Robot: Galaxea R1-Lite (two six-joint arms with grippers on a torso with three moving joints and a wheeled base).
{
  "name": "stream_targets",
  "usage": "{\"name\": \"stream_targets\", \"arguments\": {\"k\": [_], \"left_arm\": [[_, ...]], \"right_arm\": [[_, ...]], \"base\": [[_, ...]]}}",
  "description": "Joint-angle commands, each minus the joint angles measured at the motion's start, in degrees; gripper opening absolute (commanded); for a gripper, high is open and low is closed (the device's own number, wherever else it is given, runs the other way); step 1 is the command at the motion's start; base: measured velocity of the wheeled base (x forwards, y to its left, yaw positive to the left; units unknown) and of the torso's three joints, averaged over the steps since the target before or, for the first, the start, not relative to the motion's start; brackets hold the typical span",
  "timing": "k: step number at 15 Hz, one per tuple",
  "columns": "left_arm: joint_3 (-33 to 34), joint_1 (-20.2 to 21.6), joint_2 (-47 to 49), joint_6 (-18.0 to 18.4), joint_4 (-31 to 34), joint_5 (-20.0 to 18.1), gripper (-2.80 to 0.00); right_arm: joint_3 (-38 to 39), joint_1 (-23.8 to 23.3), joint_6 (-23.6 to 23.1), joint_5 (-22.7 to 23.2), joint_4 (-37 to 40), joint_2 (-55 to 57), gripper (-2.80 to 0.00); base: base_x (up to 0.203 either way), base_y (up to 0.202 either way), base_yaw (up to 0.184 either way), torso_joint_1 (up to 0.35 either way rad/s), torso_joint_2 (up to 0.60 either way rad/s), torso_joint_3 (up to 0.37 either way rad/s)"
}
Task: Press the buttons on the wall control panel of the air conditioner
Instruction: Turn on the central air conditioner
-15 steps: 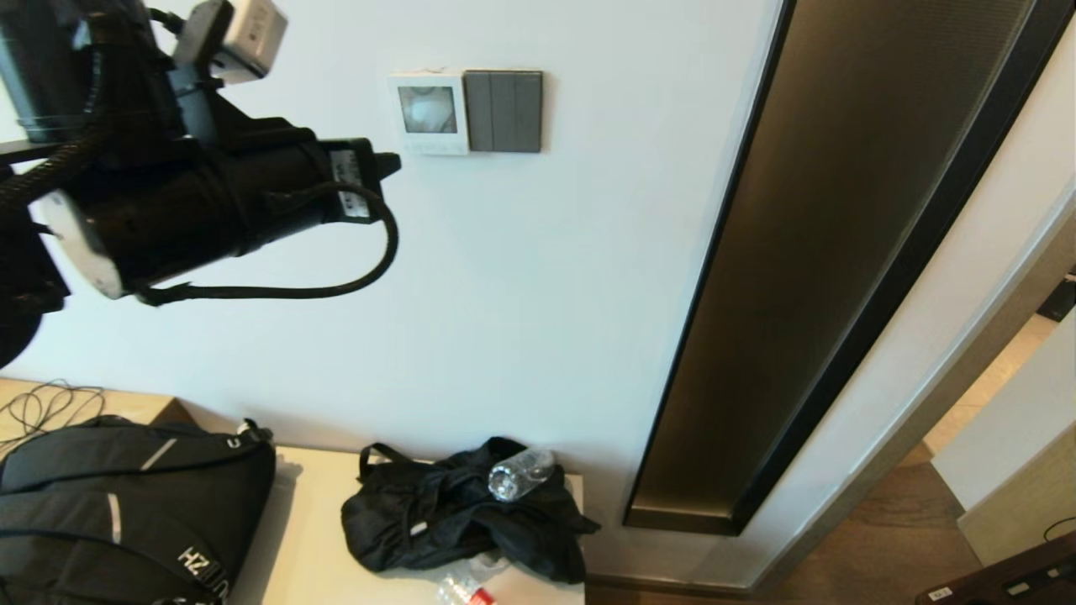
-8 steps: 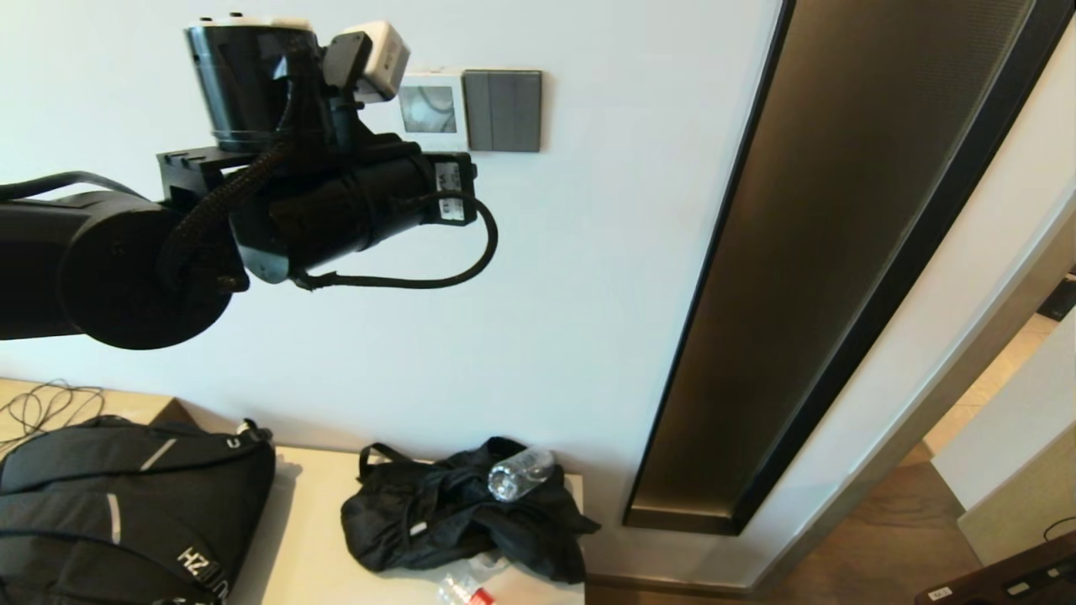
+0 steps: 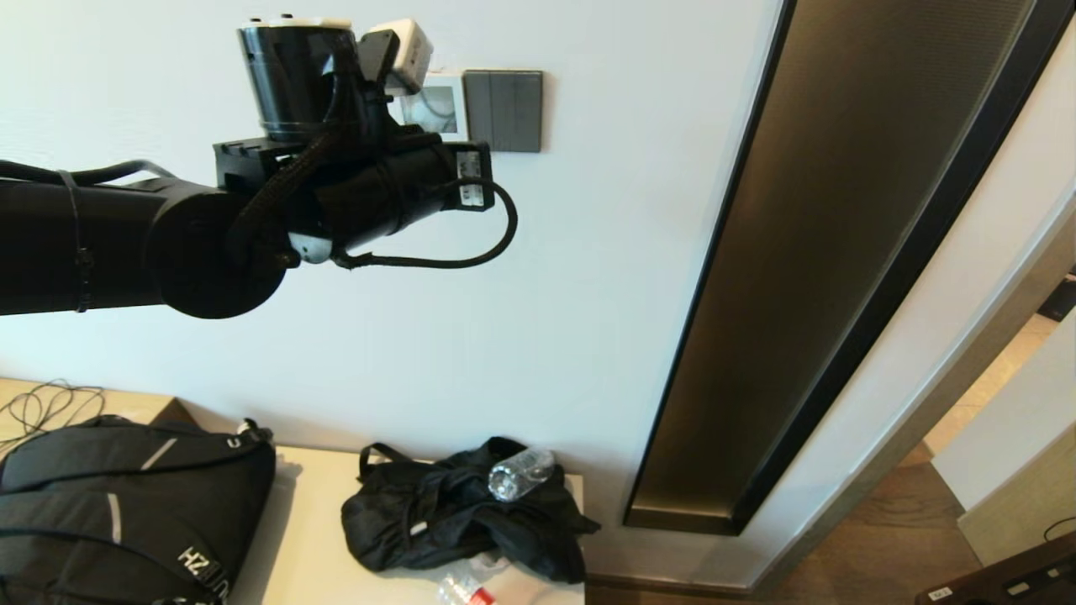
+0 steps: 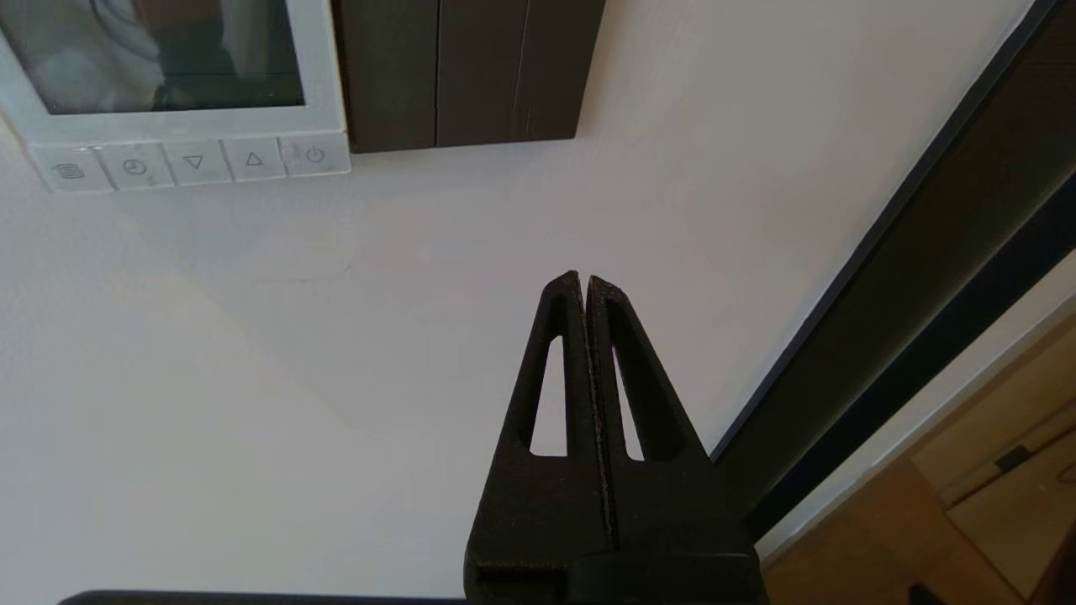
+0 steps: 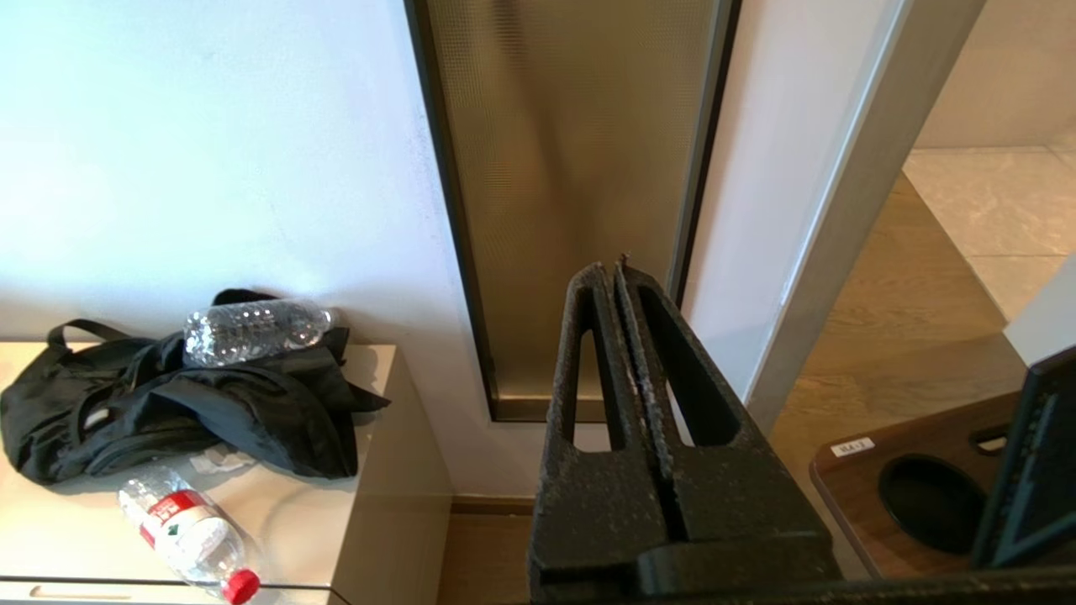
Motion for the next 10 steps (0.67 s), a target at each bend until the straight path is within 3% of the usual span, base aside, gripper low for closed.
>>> {"name": "stream_targets", "arguments": {"k": [1,4,7,10], "left_arm": [[-3.1,0.0,3.5,0.0,0.2,0.1,-2.8],[-7.4,0.9,4.0,-0.3,7.2,1.0,-2.8],[-13.6,2.1,8.4,-0.2,8.1,5.3,-2.8],[-16.3,2.1,10.8,-0.2,8.4,6.0,-2.8]], "right_arm": [[0.1,0.0,0.0,0.0,0.0,0.1,-2.8],[0.1,0.0,0.0,0.0,0.0,0.1,-2.8],[0.1,0.0,0.0,0.0,0.0,0.1,-2.8],[0.0,0.0,0.0,0.0,0.0,0.1,-2.8]], "base": [[0.0,0.0,0.0,0.0,0.0,0.0],[0.0,0.0,0.0,0.0,0.0,0.0],[0.0,0.0,0.0,0.0,0.0,0.0],[0.0,0.0,0.0,0.0,0.0,0.0]]}}
